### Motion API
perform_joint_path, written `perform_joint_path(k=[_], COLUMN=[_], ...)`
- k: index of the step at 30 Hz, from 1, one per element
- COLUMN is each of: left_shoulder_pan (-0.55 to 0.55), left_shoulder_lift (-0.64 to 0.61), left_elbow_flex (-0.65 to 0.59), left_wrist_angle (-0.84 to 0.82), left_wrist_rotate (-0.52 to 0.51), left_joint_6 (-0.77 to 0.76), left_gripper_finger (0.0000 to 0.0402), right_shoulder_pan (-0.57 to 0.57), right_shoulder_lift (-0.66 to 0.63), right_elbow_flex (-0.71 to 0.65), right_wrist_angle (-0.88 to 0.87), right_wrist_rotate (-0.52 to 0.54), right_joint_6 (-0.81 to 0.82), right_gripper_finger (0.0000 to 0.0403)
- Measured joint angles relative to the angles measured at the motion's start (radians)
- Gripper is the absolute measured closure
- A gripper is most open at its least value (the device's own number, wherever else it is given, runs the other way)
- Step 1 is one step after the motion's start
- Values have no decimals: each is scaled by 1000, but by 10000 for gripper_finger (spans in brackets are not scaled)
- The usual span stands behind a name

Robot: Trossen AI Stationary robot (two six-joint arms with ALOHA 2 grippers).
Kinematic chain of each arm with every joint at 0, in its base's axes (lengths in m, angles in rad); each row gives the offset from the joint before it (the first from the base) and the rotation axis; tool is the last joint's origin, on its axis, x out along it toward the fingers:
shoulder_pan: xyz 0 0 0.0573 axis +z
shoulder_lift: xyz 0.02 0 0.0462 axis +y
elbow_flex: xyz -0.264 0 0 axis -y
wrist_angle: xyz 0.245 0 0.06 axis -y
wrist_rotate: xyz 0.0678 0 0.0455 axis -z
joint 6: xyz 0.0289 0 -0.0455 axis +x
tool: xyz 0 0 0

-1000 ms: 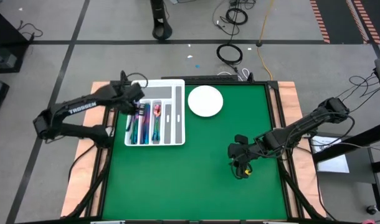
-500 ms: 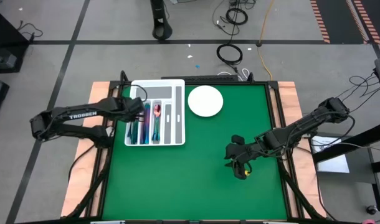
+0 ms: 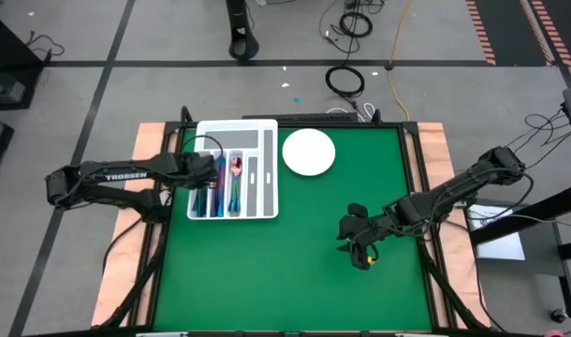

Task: Sort silverware
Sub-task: Put the blue fork into the silverware tray

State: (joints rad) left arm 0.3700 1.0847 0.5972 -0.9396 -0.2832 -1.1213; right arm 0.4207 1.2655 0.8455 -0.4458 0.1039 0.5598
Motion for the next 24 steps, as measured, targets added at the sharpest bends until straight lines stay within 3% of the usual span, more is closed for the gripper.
perform_joint_path(k=[18,24], left_shoulder_pan=[0,0], left_shoulder_lift=[0,0], left_elbow_flex=[0,0], left_wrist_angle=[23,23], left_wrist_rotate=[-3,-3], left_joint_6=[4,3], left_gripper_finger=[394,344], right_shoulder_pan=[0,0], right_shoulder_lift=[0,0], right_elbow_flex=[0,0], right_wrist_angle=[0,0], right_wrist_rotate=[0,0], right_joint_6=[5,13], right_gripper_finger=[266,266])
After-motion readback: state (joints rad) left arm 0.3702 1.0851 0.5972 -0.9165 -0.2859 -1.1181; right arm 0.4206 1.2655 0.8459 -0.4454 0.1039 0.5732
